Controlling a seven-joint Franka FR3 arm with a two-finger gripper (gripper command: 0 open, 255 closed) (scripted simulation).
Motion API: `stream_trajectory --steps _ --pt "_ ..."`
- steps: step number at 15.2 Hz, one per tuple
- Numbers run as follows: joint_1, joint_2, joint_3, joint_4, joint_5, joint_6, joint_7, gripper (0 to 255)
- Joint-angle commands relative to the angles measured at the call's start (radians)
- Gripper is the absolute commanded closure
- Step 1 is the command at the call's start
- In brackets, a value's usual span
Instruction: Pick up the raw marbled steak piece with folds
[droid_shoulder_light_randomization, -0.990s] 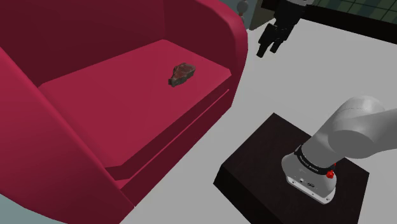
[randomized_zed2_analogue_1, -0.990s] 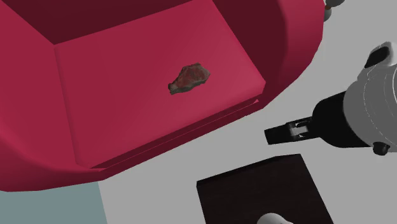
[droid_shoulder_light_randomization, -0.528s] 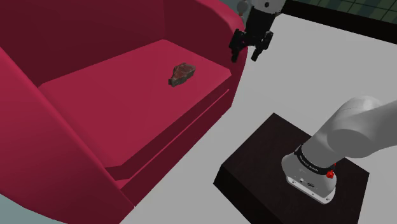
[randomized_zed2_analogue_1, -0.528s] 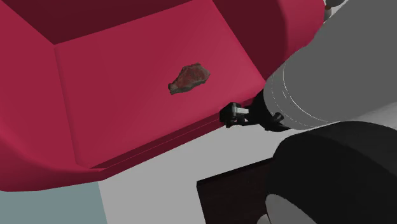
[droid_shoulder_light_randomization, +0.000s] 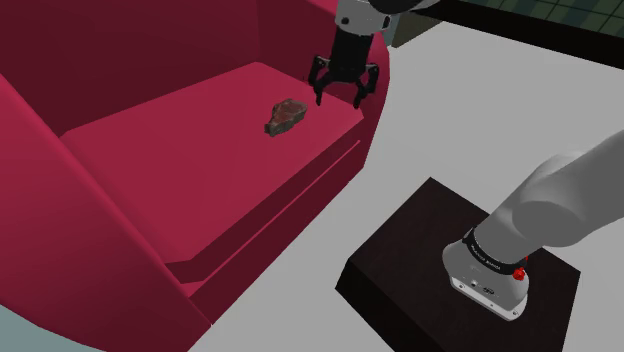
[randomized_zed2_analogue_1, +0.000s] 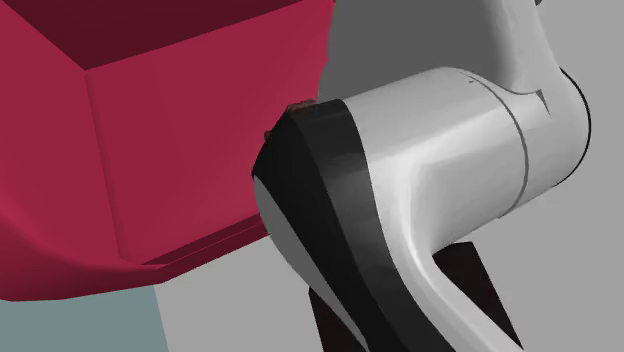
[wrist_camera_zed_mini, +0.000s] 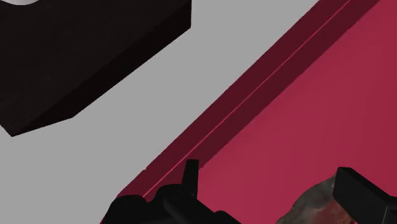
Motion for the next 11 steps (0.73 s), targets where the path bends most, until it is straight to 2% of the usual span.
stream_trajectory --steps 1,6,11 --pt "-0.008 0.083 0.025 0.053 -0.006 0.022 0.108 0" --pt "-0.010 0.299 0.058 0.223 -0.046 0.050 0.359 0" --pt "0.014 0.515 0.047 0.421 -0.088 0.052 0.586 0"
